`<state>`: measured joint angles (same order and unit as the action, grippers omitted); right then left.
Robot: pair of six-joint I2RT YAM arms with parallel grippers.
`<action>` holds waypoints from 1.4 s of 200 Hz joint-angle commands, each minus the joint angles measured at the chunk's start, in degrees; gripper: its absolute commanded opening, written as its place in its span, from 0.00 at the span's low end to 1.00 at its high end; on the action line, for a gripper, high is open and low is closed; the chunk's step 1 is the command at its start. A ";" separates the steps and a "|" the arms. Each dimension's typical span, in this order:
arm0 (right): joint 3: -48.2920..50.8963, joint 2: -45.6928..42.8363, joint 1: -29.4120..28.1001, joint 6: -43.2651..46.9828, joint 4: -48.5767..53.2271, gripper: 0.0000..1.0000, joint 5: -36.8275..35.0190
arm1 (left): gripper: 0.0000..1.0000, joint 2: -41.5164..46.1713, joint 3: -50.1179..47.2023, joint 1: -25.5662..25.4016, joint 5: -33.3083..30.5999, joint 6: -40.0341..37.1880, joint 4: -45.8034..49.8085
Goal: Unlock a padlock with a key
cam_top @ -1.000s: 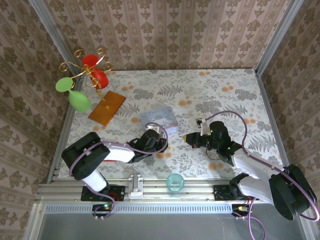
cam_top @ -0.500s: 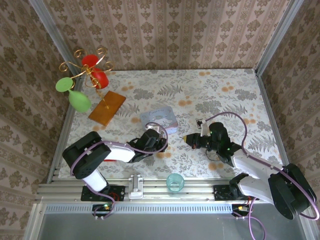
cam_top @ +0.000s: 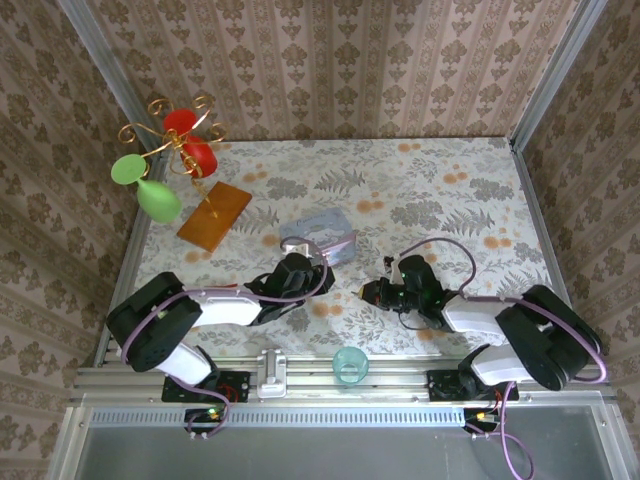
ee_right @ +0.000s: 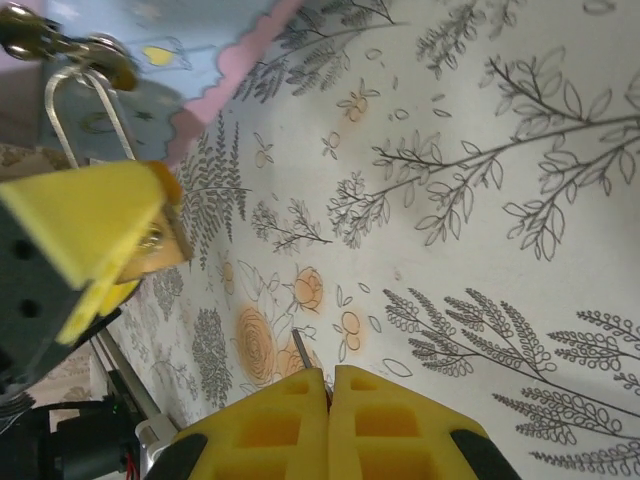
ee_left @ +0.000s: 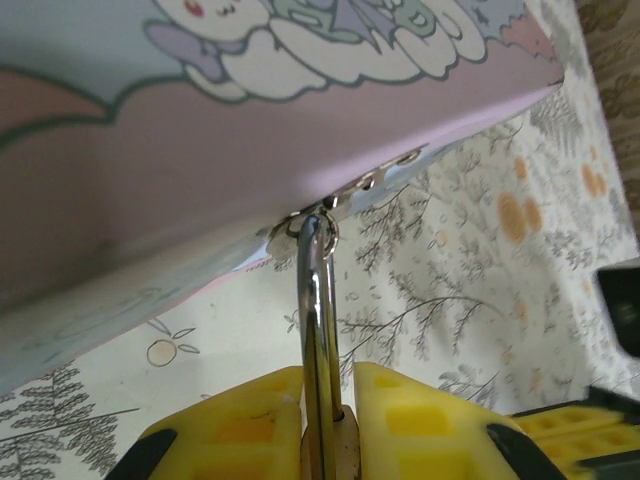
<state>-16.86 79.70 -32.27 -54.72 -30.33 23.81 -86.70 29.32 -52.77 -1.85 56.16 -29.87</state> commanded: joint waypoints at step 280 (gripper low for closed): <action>1.49 22.95 -9.11 -19.56 -39.89 0.00 -10.01 | 0.05 -9.44 -6.16 -2.95 -7.37 15.70 -20.73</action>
<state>-14.74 101.14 -39.75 -72.49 -66.57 17.50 -97.65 23.27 -55.27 -7.81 71.57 -53.10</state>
